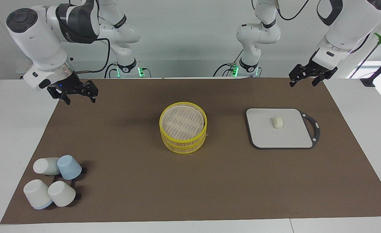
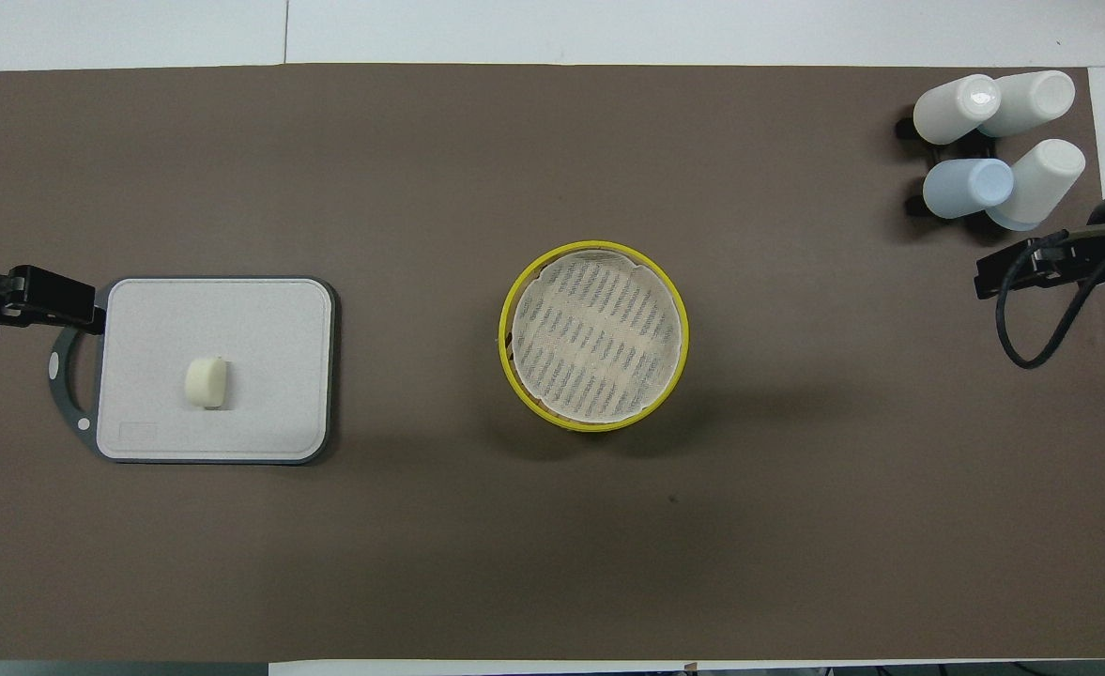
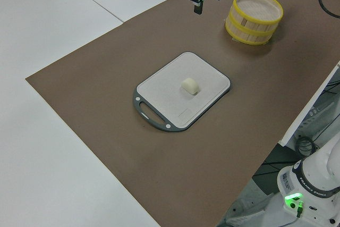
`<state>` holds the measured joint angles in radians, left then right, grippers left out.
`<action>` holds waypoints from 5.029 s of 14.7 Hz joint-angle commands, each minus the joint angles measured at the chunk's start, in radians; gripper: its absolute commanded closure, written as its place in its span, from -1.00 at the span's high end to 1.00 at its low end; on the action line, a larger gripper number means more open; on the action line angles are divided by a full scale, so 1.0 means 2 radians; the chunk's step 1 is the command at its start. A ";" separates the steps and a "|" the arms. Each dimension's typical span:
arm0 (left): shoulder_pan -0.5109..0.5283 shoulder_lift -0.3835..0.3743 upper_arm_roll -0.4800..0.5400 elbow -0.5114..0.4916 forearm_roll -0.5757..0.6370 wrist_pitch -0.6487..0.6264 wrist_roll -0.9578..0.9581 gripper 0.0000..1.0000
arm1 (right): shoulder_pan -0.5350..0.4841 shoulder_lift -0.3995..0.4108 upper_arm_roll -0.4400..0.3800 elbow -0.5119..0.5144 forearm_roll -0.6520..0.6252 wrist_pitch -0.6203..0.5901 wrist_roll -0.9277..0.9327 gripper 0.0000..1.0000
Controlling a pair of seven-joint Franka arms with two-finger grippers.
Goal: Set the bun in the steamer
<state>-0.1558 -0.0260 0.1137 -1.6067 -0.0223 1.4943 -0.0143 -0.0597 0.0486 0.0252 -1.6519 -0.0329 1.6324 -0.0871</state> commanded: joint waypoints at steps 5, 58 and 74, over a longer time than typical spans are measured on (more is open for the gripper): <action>-0.008 -0.002 0.005 0.006 0.000 -0.005 -0.001 1.00 | -0.006 -0.009 0.005 -0.012 -0.004 0.008 0.008 1.00; 0.022 0.020 0.007 -0.396 0.005 0.485 0.096 -0.50 | 0.338 0.227 0.008 0.141 -0.028 0.135 0.400 -1.00; -0.138 0.096 0.005 -0.092 -0.036 0.222 -0.210 -0.46 | 0.183 0.185 0.005 0.140 -0.053 0.093 0.198 -1.00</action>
<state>-0.3829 0.0844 0.1069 -1.9312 -0.0493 2.0068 -0.3500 0.3061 0.4428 0.0256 -1.3595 -0.1106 1.8387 0.2184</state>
